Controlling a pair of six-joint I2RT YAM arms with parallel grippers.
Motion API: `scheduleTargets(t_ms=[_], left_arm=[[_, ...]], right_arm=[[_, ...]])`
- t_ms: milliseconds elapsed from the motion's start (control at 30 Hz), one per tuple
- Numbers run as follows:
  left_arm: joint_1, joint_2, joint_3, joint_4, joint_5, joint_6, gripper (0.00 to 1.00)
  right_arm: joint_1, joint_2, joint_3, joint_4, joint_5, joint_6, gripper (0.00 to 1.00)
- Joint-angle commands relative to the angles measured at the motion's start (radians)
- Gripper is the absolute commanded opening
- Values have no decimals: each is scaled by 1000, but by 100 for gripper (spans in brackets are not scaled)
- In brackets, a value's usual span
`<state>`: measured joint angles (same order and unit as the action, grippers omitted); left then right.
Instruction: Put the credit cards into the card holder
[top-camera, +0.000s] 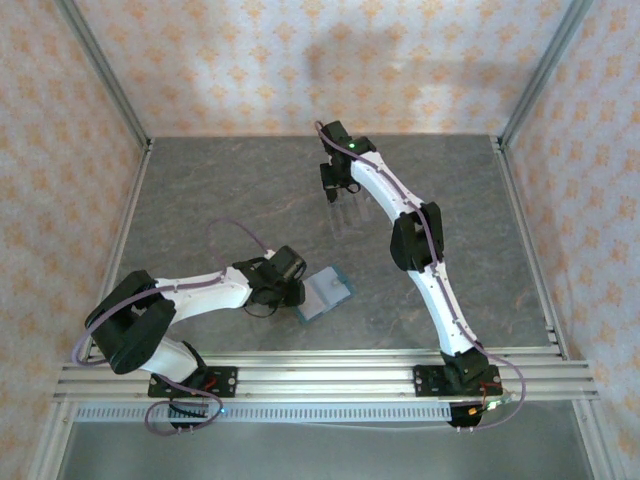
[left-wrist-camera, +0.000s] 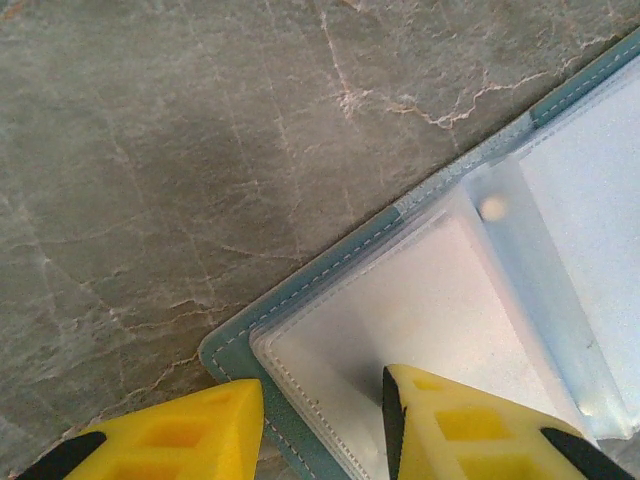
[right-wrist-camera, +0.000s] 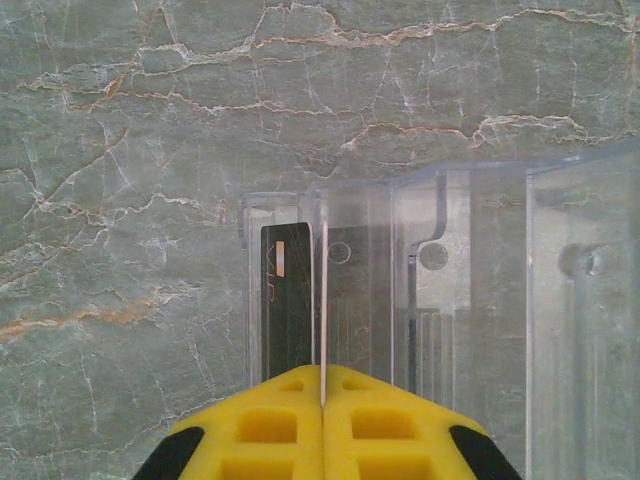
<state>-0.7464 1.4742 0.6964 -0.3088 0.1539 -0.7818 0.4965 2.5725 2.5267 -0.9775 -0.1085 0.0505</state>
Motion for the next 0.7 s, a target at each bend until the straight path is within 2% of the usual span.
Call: scheduleTargets(t_ms=[0, 200, 667], left_arm=[[-1, 12, -37, -36, -17, -5, 37], [1, 8, -31, -44, -15, 5, 36], [2, -15, -34, -55, -16, 6, 37]], right_arm=[[1, -26, 32, -6, 16, 0, 4], [-3, -64, 40, 5, 16, 8, 0], [-16, -135, 75, -16, 41, 22, 0]])
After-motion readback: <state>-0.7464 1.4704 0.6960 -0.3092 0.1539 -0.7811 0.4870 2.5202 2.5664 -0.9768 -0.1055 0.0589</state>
